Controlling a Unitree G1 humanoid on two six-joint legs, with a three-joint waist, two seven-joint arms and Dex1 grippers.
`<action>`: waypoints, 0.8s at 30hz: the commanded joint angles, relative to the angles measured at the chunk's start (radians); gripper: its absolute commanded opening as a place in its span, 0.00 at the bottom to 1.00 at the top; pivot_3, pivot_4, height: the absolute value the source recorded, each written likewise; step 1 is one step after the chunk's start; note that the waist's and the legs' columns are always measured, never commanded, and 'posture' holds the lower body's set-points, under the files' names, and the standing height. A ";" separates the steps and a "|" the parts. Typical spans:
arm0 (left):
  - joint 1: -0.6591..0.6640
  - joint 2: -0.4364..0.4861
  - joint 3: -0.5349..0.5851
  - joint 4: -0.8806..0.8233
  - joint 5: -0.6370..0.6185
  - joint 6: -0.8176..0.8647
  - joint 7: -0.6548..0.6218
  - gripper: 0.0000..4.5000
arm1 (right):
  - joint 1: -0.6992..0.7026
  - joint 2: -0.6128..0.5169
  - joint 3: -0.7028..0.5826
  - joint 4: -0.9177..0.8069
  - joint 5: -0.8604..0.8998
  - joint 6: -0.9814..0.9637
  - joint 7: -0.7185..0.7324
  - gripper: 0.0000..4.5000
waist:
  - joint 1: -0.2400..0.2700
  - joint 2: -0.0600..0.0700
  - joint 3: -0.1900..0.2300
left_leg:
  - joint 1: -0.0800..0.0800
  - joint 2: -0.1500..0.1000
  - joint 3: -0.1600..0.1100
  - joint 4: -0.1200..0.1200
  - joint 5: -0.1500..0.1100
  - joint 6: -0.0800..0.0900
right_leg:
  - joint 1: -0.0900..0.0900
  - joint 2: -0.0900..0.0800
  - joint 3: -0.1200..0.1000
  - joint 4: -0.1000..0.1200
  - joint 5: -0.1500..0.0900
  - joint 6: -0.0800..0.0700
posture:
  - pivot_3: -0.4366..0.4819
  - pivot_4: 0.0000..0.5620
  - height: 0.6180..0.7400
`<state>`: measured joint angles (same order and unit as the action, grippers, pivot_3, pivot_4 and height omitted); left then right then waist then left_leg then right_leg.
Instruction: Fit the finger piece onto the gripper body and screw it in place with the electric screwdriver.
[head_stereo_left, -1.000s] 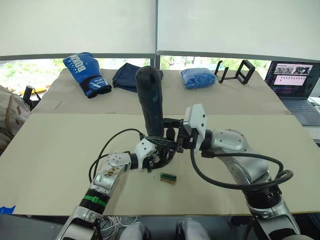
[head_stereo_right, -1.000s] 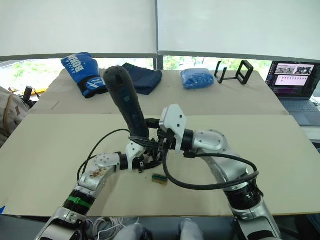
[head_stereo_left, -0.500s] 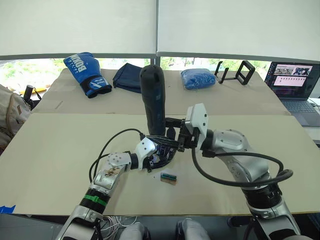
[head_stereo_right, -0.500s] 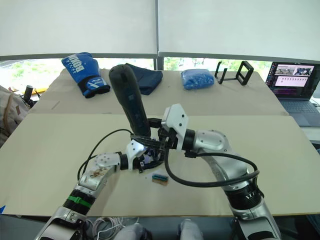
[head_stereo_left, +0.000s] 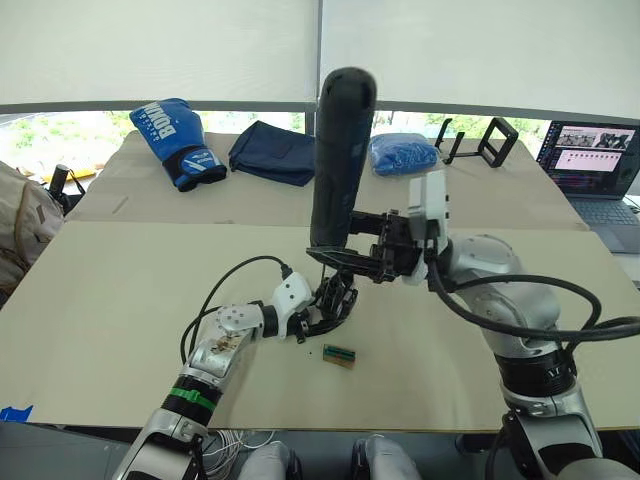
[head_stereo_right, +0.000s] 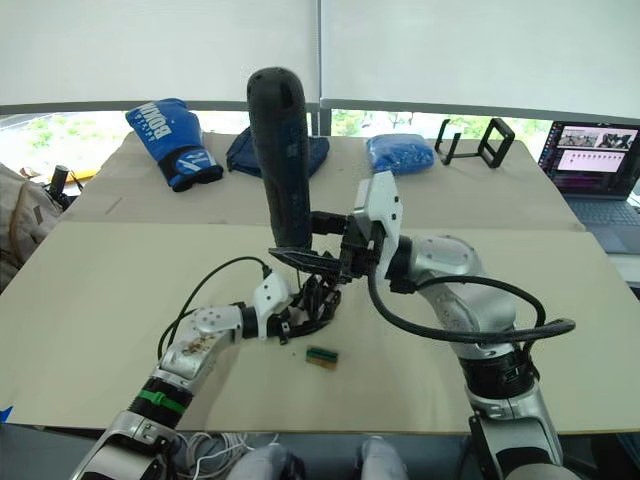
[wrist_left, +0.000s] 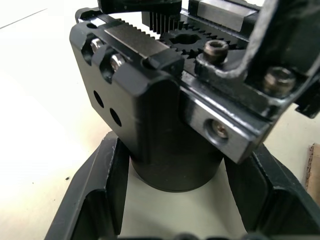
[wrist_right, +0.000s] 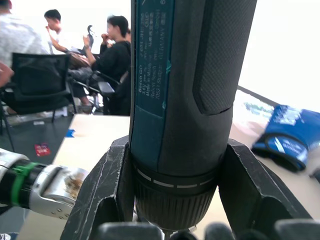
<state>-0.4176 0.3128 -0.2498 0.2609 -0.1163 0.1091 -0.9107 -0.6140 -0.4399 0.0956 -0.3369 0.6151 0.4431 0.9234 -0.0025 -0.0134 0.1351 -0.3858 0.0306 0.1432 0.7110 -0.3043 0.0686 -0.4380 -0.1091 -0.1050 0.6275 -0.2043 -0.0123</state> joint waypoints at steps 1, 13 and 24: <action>0.007 0.003 0.004 0.061 0.032 0.000 0.036 0.51 | -0.010 -0.004 -0.060 -0.068 0.052 -0.048 0.033 0.44 | 0.001 0.000 0.000 | 0.000 0.000 0.000 0.000 0.000 0.000 | 0.000 0.000 0.000 0.000 0.000 0.000 | 0.48 0.27 1.00; 0.198 0.126 0.150 -0.172 -0.158 0.083 -0.055 1.00 | -0.033 -0.166 -0.313 -0.218 0.490 0.210 -0.150 0.44 | -0.014 0.000 0.002 | 0.000 0.001 -0.001 -0.002 0.000 -0.001 | -0.001 -0.001 0.001 0.000 0.000 0.000 | 0.48 0.27 1.00; 0.414 0.398 0.440 -0.400 -0.476 0.064 -0.363 1.00 | 0.119 -0.915 -0.457 0.117 0.514 0.714 -0.114 0.44 | 0.016 0.008 0.014 | -0.006 0.001 -0.001 -0.007 0.000 -0.001 | -0.008 -0.004 -0.003 -0.006 -0.002 -0.005 | 0.48 0.27 1.00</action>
<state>0.0032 0.6863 0.1421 -0.0714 -0.5310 0.1798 -1.2225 -0.4824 -1.2945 -0.3504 -0.2535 1.1664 1.1148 0.7878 0.0137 -0.0050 0.1487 -0.3947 0.0313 0.1427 0.7049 -0.3038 0.0678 -0.4476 -0.1136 -0.1076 0.6216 -0.2064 -0.0167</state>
